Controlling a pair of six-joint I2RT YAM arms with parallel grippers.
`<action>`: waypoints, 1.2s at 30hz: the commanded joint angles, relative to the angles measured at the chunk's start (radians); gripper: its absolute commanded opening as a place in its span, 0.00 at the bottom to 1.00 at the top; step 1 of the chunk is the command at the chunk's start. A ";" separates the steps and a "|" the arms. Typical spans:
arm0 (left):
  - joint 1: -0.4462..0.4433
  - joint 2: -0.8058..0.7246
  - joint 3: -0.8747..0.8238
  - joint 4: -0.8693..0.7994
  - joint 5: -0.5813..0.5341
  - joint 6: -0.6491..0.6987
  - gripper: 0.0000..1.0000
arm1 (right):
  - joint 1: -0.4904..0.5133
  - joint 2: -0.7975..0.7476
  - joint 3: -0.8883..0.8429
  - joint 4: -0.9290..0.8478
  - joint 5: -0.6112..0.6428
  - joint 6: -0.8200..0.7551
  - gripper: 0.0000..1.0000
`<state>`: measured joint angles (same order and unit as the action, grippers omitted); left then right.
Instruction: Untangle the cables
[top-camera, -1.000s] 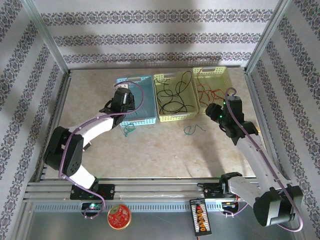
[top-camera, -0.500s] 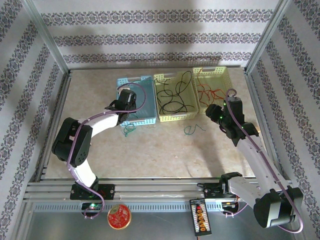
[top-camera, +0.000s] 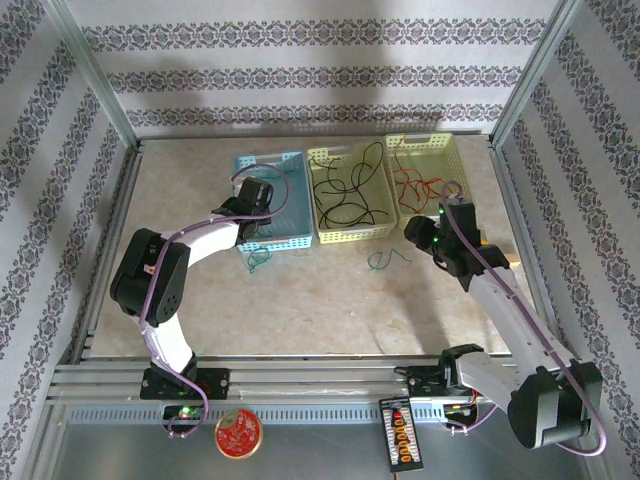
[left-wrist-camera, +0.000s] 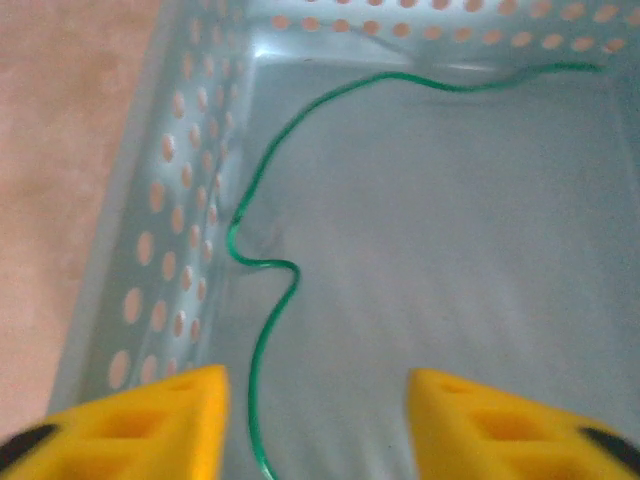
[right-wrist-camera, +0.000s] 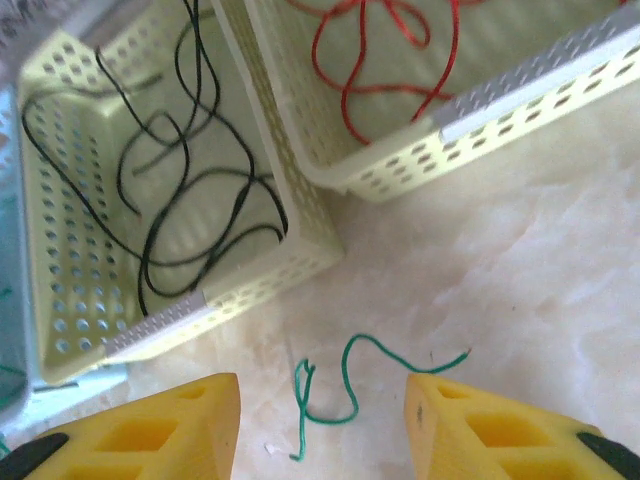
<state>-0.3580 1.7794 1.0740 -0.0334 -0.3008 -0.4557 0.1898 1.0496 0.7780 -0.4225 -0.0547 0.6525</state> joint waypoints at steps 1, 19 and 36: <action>-0.006 -0.050 0.029 0.045 0.048 0.004 0.67 | 0.027 0.037 -0.024 -0.005 -0.018 0.005 0.49; -0.358 -0.217 -0.077 0.236 0.125 0.257 0.82 | 0.086 0.394 0.004 0.114 0.004 0.029 0.47; -0.467 -0.064 -0.067 0.314 0.360 0.216 0.83 | 0.088 0.450 -0.017 0.172 -0.040 0.032 0.03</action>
<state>-0.8074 1.6928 0.9741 0.2344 -0.0002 -0.2203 0.2665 1.5490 0.7803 -0.2562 -0.0780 0.6998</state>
